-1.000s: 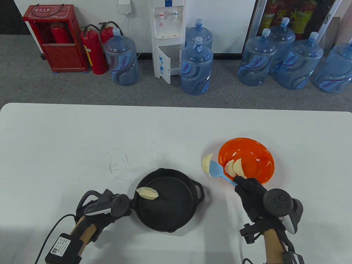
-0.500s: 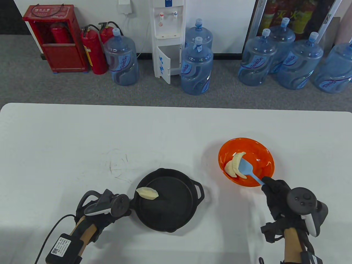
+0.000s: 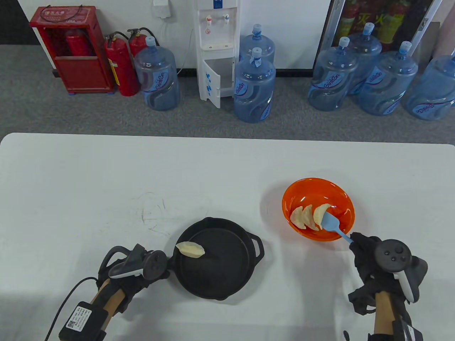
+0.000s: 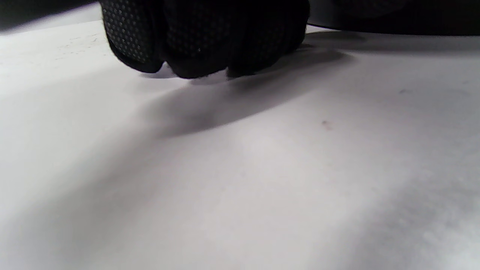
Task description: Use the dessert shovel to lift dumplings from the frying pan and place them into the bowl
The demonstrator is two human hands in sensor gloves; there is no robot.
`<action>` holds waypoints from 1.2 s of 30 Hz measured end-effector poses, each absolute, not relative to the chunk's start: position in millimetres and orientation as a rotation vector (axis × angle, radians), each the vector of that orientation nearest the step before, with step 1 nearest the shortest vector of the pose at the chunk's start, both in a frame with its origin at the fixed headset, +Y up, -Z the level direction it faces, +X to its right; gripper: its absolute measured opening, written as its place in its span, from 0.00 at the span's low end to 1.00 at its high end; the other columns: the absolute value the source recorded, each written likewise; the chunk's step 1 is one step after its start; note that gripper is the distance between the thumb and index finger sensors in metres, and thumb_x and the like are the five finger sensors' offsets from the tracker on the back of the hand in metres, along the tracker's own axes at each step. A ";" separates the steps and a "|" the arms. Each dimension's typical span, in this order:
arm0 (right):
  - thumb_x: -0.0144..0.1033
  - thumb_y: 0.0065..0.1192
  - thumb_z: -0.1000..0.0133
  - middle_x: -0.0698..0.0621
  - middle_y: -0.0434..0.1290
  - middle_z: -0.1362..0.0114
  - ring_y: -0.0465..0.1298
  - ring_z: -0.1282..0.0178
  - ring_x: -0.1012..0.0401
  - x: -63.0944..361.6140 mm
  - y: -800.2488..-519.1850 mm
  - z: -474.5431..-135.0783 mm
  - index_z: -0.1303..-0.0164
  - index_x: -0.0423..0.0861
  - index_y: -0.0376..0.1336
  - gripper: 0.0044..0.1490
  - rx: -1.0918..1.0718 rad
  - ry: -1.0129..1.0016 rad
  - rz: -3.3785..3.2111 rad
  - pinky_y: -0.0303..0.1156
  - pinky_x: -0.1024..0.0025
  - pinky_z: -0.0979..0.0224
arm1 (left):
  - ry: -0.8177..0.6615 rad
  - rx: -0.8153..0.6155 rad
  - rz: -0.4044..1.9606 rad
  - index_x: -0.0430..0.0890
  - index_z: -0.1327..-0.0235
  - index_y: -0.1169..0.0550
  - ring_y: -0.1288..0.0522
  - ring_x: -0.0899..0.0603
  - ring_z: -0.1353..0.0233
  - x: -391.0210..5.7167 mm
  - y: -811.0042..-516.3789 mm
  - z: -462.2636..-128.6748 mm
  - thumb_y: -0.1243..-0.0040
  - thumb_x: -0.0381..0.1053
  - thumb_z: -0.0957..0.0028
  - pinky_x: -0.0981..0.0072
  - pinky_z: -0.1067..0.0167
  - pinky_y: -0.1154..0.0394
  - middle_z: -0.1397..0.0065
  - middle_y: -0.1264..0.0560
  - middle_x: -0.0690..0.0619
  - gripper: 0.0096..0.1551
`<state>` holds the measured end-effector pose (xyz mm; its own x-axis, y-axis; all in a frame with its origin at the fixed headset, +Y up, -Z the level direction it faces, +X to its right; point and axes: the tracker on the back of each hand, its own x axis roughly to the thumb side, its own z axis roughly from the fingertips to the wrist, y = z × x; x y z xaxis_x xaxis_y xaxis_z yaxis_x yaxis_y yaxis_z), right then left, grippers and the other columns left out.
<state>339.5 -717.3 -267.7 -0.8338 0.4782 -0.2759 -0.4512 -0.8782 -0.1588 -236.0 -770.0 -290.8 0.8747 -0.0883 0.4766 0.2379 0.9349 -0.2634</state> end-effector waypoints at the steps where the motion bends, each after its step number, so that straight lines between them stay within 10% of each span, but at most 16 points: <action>1: 0.41 0.61 0.34 0.45 0.74 0.30 0.77 0.51 0.62 339.8 -716.8 -268.7 0.24 0.50 0.69 0.27 -0.426 -0.115 2.620 0.75 0.52 0.36 | -0.478 -0.323 -0.173 0.50 0.35 0.30 0.19 0.51 0.54 -236.0 -770.0 -290.8 0.54 0.66 0.49 0.46 0.32 0.25 0.47 0.23 0.59 0.33; 36: 0.43 0.64 0.36 0.47 0.73 0.29 0.77 0.50 0.62 300.6 -683.4 -300.9 0.25 0.54 0.69 0.26 -0.414 -0.119 3.201 0.74 0.52 0.33 | -0.478 -0.329 -0.169 0.50 0.35 0.30 0.19 0.51 0.53 -236.9 -769.6 -292.0 0.54 0.66 0.49 0.46 0.32 0.25 0.47 0.23 0.58 0.33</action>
<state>300.6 -683.4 -300.9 -0.9633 -0.0781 -0.2568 0.0970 -0.9934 -0.0617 -236.9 -769.6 -292.0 0.8754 -0.0830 0.4761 0.2355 0.9336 -0.2701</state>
